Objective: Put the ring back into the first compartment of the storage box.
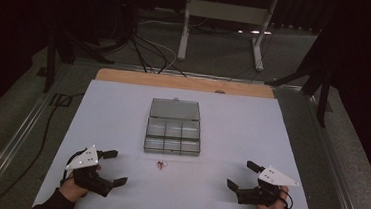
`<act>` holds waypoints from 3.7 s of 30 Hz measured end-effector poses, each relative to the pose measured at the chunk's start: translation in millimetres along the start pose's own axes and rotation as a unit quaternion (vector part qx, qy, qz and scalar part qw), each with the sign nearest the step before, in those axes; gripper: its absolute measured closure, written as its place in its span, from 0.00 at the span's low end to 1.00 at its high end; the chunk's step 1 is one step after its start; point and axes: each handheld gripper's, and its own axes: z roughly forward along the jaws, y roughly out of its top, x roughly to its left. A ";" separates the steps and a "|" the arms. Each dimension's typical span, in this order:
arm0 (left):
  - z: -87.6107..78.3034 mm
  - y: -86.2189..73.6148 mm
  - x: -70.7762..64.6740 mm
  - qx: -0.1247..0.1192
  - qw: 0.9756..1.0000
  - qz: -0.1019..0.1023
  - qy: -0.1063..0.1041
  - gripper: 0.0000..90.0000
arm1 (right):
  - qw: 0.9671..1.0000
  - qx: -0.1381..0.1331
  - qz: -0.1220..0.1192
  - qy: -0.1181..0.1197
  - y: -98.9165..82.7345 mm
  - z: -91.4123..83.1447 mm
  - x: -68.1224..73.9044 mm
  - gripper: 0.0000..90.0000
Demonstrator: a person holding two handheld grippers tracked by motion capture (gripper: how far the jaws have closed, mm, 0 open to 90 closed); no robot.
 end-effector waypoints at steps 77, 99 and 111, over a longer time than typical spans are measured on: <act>55.0 54.6 -33.6 0.027 1.000 0.000 0.009 0.00 | 1.000 -0.003 0.012 -0.002 4.6 0.6 3.4 0.00; 93.1 47.3 -41.5 0.083 0.996 -0.001 0.045 0.00 | 1.000 0.002 0.013 -0.002 4.0 1.3 3.2 0.00; 105.7 42.8 -44.2 0.107 0.992 -0.003 0.061 0.01 | 1.000 0.003 0.013 -0.001 4.0 1.1 3.0 0.00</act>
